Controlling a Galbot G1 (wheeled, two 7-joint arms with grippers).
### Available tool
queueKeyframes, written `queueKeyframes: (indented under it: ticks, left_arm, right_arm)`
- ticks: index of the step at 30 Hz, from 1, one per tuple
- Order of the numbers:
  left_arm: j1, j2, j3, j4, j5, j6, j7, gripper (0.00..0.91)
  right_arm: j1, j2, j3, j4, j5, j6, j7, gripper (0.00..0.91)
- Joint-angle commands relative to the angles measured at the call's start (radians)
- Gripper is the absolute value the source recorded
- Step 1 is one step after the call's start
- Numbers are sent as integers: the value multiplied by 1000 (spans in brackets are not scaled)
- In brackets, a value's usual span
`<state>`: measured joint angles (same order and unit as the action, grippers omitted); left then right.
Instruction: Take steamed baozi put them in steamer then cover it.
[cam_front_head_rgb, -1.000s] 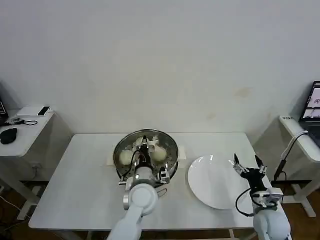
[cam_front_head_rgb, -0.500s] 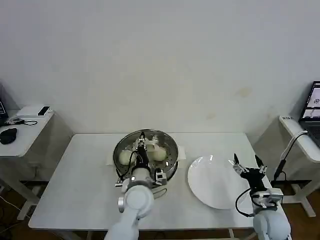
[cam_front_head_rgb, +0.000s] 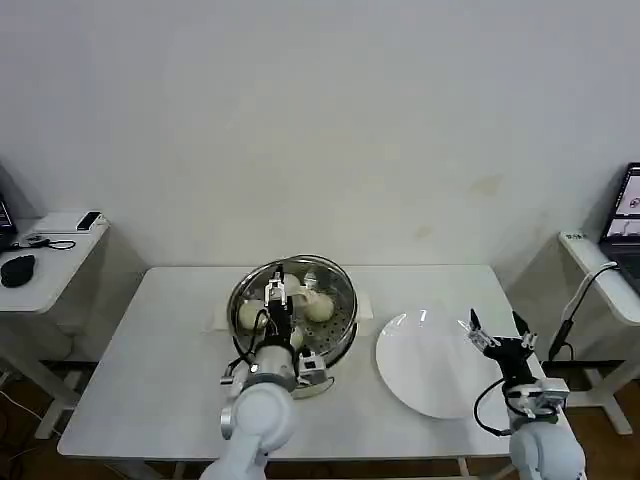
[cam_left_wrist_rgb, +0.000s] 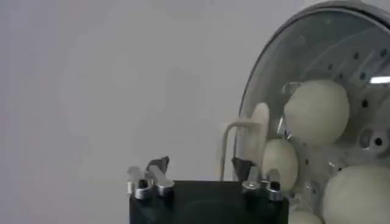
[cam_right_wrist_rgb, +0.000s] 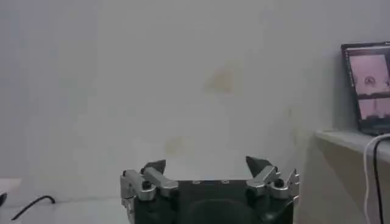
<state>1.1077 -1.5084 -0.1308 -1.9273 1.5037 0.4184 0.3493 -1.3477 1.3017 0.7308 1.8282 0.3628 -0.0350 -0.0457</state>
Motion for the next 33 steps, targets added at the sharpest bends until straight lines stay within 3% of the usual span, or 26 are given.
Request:
queueKeyframes:
  ticks: [1, 17, 27, 33]
  left_arm:
    - [24, 17, -13, -67, -47, -17, -4, 907]
    - [92, 84, -89, -243, -158, -21, 59, 907]
    - [158, 151, -324, -349, -578, -27, 9, 907]
    - [195, 143, -467, -294, -876, -136, -77, 907]
  right_arm:
    - [4, 0, -2, -6, -2, -1, 0, 907]
    - [8, -9, -5, -5, 9, -23, 6, 907]
    - [11, -13, -19, 16, 22, -48, 15, 907]
    - [9, -17, -42, 33, 43, -76, 23, 907]
